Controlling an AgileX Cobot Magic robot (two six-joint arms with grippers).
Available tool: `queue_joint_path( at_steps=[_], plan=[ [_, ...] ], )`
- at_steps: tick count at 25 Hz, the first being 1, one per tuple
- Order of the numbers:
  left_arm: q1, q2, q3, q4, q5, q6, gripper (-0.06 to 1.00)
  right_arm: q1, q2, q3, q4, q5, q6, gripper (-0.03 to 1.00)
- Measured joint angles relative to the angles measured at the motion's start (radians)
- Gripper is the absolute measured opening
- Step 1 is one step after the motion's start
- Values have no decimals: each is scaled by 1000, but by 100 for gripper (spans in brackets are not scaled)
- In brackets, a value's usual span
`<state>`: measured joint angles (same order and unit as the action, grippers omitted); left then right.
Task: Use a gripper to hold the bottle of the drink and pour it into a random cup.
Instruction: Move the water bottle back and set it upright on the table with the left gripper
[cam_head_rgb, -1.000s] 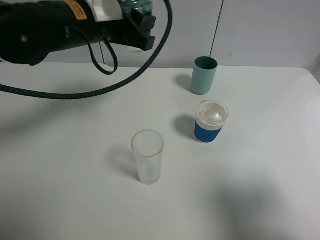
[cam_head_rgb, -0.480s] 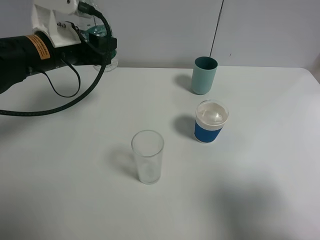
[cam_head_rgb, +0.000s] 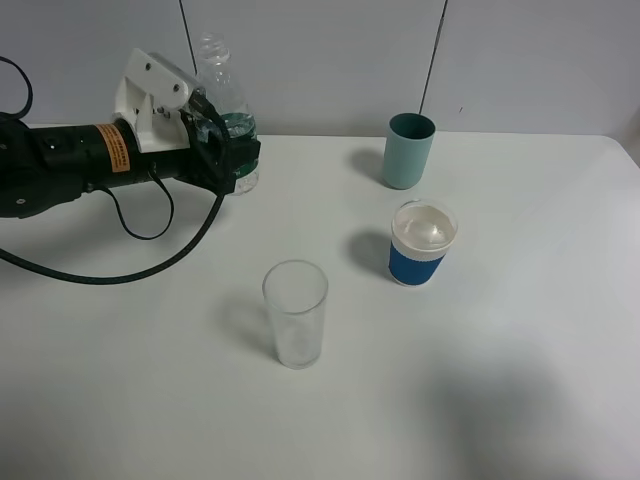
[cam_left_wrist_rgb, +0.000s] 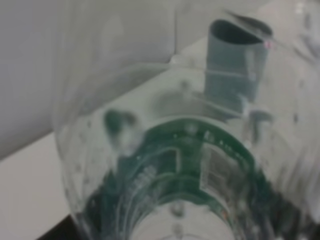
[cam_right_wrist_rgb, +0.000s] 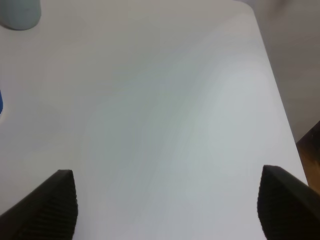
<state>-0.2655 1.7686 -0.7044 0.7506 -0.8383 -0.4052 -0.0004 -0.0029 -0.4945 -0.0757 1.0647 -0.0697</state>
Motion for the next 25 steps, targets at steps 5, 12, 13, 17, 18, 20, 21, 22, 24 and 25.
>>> queue_joint_path(
  at_steps=[5, 12, 13, 17, 18, 20, 21, 22, 24, 25],
  plan=[
    [37, 89, -1, 38, -98, -31, 46, 0, 0, 0, 0, 0, 0, 74],
    [65, 180, -1, 93, -148, -14, 46, 0, 0, 0, 0, 0, 0, 74],
    [69, 189, -1, 98, -151, -1, 46, 0, 0, 0, 0, 0, 0, 74],
    [79, 218, -1, 134, -157, 83, 46, 0, 0, 0, 0, 0, 0, 74],
    [80, 226, -1, 142, -164, 111, 46, 0, 0, 0, 0, 0, 0, 74],
    [84, 241, -1, 151, -188, 168, 46, 0, 0, 0, 0, 0, 0, 74],
    [84, 245, -1, 152, -196, 185, 46, 0, 0, 0, 0, 0, 0, 74],
    [84, 249, -1, 153, -205, 195, 46, 0, 0, 0, 0, 0, 0, 74],
    [84, 253, -1, 153, -214, 203, 46, 0, 0, 0, 0, 0, 0, 74],
    [84, 258, -1, 153, -221, 206, 46, 0, 0, 0, 0, 0, 0, 74]
  ],
)
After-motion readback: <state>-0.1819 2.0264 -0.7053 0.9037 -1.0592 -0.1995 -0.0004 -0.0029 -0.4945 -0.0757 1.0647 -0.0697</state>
